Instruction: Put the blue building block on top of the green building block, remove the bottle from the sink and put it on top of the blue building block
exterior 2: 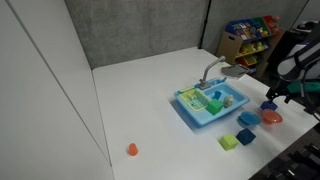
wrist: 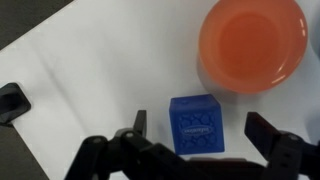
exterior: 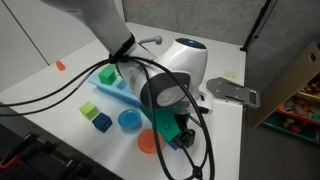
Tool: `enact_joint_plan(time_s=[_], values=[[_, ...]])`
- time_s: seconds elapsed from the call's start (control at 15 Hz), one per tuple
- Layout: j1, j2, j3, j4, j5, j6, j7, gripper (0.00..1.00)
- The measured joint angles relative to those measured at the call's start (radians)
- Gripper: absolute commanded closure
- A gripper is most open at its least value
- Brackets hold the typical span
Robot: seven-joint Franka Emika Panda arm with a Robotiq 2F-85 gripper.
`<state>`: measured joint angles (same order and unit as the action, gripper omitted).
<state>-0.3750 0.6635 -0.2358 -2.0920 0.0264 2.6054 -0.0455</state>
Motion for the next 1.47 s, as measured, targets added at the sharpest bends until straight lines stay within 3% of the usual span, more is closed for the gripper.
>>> enact_joint_plan(time_s=[0.67,1.47], values=[[-0.004,0.0,0.021,0.003,0.011,0.021,-0.031,0.0],[-0.014,0.091,0.029,0.007,0.011,0.177,-0.073,0.0]])
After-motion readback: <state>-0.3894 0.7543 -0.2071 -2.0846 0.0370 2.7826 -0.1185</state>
